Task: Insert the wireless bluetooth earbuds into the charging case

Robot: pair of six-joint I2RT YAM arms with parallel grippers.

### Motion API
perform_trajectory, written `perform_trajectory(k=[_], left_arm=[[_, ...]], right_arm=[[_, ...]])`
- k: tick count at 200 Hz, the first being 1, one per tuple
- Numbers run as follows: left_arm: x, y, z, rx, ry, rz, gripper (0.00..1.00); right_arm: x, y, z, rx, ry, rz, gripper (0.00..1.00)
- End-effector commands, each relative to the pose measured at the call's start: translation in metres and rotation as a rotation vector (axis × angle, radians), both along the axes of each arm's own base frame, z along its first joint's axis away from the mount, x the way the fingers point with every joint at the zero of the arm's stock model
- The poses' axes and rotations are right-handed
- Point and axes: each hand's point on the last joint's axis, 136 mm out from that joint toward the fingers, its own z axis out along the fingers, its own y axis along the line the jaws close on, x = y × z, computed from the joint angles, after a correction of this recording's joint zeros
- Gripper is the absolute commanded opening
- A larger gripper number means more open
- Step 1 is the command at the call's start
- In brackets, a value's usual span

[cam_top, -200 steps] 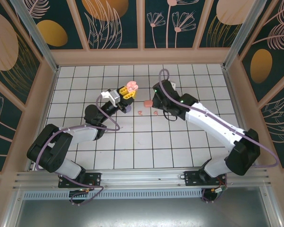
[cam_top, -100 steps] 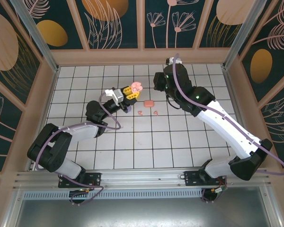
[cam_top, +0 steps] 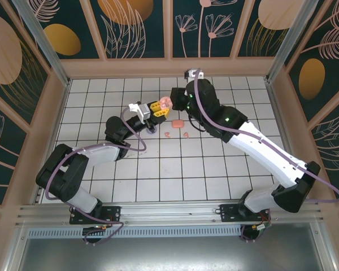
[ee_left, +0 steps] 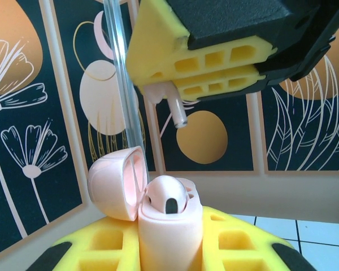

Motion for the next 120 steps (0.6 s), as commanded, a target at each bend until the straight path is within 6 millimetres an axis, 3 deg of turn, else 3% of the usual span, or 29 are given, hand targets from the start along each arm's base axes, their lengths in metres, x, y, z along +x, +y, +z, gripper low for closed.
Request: perform_trajectory(k=[1, 120], left_arm=[[-0.001, -0.004, 0.009, -0.016, -0.014, -0.025, 0.00], [-0.003, -0.003, 0.014, -0.023, -0.028, -0.026, 0.00]], right_arm=[[0.000, 0.012, 0.014, 0.023, -0.044, 0.020, 0.17], [0.000, 0.022, -0.017, -0.007, 0.007, 0.028, 0.16]])
